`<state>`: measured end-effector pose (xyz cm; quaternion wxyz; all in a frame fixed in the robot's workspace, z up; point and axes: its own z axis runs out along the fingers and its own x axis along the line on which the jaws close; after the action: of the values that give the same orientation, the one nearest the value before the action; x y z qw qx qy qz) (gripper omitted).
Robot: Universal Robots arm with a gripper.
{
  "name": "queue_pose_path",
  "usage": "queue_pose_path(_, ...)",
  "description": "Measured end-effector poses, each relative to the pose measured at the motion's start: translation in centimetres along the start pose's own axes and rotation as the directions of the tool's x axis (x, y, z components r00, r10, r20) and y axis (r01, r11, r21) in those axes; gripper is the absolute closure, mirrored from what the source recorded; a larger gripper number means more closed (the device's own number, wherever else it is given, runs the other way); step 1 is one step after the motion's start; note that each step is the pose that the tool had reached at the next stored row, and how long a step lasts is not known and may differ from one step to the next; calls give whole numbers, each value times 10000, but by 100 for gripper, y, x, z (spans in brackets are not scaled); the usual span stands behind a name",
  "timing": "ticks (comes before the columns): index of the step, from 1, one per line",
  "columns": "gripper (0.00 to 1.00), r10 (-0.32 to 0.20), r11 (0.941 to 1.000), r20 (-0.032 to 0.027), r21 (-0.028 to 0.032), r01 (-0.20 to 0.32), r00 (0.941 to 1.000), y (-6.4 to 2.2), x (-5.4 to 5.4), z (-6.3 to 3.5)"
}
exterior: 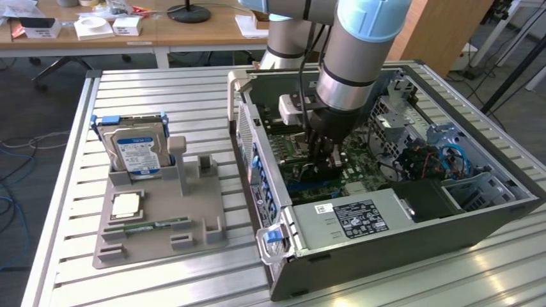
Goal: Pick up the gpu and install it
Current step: 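Insert the gpu into the slot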
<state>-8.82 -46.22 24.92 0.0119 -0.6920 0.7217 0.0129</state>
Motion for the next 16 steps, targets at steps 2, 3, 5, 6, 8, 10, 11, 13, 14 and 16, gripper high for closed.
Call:
queue_pose_path(2,67,-2,10000,-1,6,2,10000,-2,0,0)
queue_pose_path(3,67,-7,10000,-1,6,7,10000,-4,0,0)
queue_pose_path(5,67,-8,10000,-2,5,8,10000,-4,0,-1)
queue_pose_path(6,67,-8,10000,-2,5,8,10000,-4,0,-1)
queue_pose_path(8,67,-7,10000,-2,5,7,10000,-4,0,0)
queue_pose_path(10,67,-7,10000,-2,5,7,10000,-4,0,-1)
queue_pose_path(11,67,-7,10000,-2,5,7,10000,-4,0,-1)
queue_pose_path(13,67,-7,10000,-4,4,7,10000,-4,0,-15)
queue_pose_path(14,67,-7,10000,-2,5,7,10000,-4,-1,-34)
queue_pose_path(16,67,-8,10000,-2,11,8,10000,-4,-3,-87)
